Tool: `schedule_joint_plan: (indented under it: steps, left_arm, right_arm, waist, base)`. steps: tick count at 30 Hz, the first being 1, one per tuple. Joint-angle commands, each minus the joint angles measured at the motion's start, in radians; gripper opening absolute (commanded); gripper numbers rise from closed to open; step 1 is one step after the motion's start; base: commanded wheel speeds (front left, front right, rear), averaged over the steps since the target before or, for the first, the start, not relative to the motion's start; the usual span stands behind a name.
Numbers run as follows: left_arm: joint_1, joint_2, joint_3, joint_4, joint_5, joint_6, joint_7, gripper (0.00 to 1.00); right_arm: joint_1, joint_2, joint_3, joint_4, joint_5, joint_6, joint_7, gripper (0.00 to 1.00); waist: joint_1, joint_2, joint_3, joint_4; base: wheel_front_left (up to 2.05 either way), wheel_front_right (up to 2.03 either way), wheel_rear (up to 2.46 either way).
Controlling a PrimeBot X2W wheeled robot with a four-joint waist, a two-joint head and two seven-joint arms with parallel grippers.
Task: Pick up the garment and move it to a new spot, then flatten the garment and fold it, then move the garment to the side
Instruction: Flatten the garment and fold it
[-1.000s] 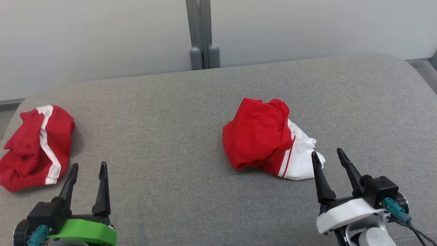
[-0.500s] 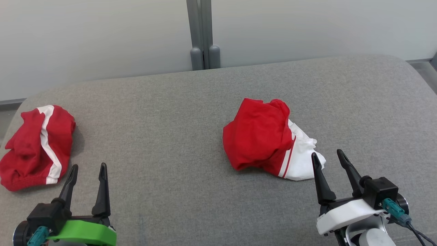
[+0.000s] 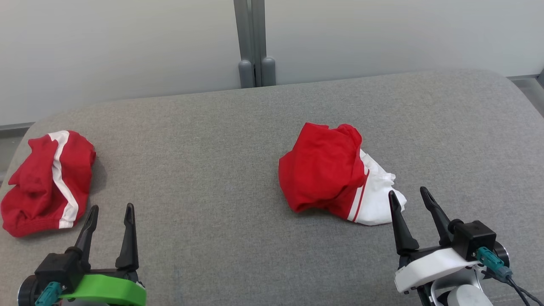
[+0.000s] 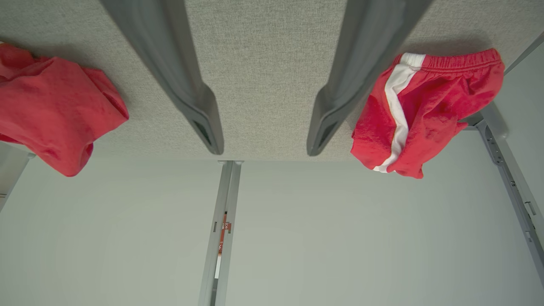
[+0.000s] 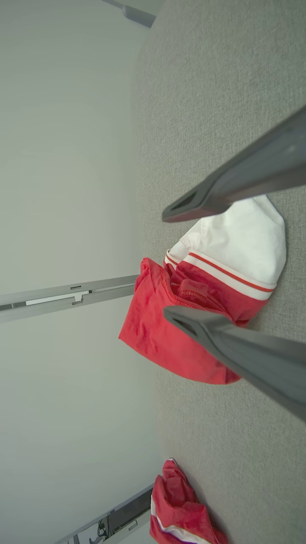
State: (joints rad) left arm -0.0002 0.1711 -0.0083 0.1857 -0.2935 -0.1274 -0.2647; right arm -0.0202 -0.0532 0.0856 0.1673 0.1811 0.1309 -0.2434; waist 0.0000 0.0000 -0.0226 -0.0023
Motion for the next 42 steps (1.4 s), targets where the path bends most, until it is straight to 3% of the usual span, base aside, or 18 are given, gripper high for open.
schedule_joint_plan:
  steps: [1,13,22,42]
  left_arm:
    - [0.013,-0.002,0.001,0.0,0.007,-0.002,0.001,1.0]
    - [0.013,-0.007,-0.003,0.0,0.01,-0.003,0.001,1.0]
    - [-0.021,-0.01,-0.026,0.014,0.011,-0.003,0.001,1.0]
    - [-0.084,0.001,-0.132,0.041,-0.014,-0.004,0.001,1.0]
  right_arm:
    - [0.01,-0.004,-0.001,0.003,0.004,0.0,0.001,1.0]
    - [0.0,-0.003,-0.003,0.013,0.003,0.0,0.001,1.0]
    - [-0.1,-0.014,0.045,0.07,0.007,0.0,0.003,1.0]
    - [-0.282,-0.022,0.044,0.433,0.011,-0.001,-0.007,1.0]
  waist:
    - [0.0,0.0,0.0,0.0]
    - [0.0,0.0,0.001,0.004]
    - [0.0,0.0,0.008,0.03]
    - [0.0,0.0,0.068,0.17]
  base:
    - [0.0,0.0,0.0]
    - [0.0,0.0,0.0]
    - [0.0,0.0,0.0]
    - [0.0,0.0,0.0]
